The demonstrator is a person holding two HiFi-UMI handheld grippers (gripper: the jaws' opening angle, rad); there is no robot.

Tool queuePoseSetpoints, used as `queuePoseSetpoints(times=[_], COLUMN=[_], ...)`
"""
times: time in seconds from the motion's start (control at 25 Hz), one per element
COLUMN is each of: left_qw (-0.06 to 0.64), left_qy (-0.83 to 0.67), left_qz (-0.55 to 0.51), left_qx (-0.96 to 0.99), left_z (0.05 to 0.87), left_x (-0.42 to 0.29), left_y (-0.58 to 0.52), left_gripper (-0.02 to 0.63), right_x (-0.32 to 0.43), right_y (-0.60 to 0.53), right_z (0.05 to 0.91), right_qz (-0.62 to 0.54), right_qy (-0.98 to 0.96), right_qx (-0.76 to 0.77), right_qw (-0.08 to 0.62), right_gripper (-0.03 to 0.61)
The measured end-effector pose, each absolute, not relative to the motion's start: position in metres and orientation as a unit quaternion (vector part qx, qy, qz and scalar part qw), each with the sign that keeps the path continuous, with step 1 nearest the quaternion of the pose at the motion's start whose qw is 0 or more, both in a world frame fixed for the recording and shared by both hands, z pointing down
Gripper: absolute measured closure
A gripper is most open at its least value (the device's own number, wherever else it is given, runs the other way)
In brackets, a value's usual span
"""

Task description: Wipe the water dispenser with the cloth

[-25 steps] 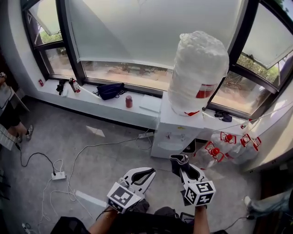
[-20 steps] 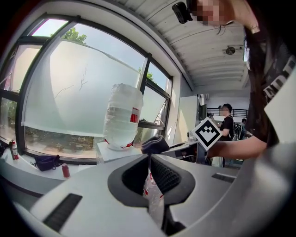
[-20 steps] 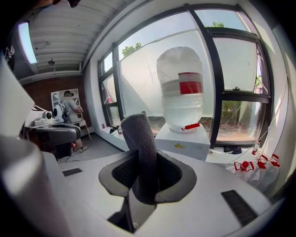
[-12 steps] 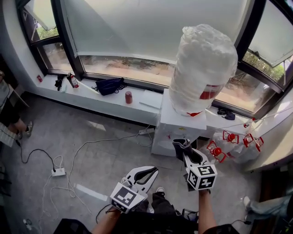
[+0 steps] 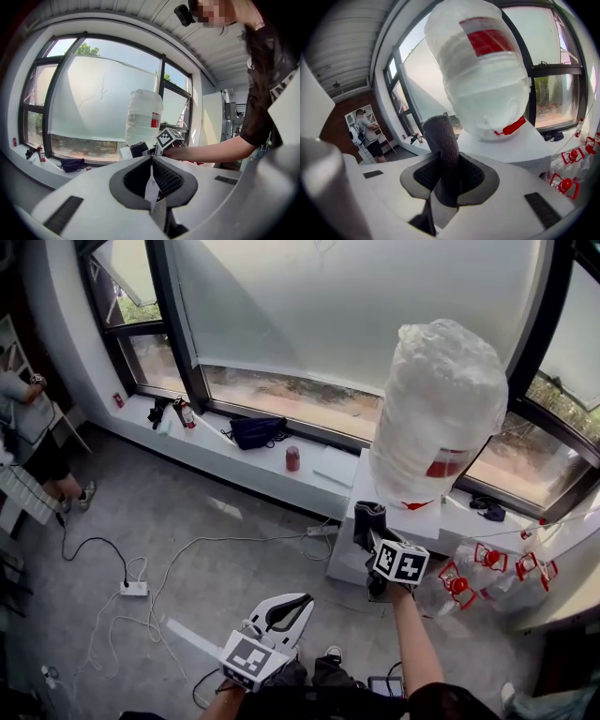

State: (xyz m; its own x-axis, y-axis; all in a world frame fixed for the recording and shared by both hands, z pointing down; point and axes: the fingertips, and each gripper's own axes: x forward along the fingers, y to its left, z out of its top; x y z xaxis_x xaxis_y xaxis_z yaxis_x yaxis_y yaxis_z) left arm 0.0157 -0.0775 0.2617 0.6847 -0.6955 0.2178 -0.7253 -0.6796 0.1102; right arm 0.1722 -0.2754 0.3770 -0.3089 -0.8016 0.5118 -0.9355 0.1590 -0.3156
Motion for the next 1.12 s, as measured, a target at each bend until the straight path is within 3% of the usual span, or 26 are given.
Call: queuePoseSetpoints(times=[0.44,0.84,1.12], left_qw=[0.122,0.122,0.123], left_qy=[-0.482,-0.42,-0.375], left_qz=[0.127,0.128,0.115], left_qx=[0.859,0.89,0.911], left_z=[0.271,0.283,0.281], left_x=[-0.034,0.017,0.058], left_y=[-0.077,-0.082,-0.089], left_gripper=[0.592,0.592,0.592], right_x=[0.204,0.314,0.398], right_y=[-0.312,-0.284,-0.256], right_z=[0.442,0.443,0.449], right_qz=[0.433,0.457,0.439], right_qy=[-0.656,-0.604,-0.572], right_qx=[0.614,0.653,0.692], right_qw=[0.074,0.012,0.039], right_gripper=[0.474,0.472,0.474])
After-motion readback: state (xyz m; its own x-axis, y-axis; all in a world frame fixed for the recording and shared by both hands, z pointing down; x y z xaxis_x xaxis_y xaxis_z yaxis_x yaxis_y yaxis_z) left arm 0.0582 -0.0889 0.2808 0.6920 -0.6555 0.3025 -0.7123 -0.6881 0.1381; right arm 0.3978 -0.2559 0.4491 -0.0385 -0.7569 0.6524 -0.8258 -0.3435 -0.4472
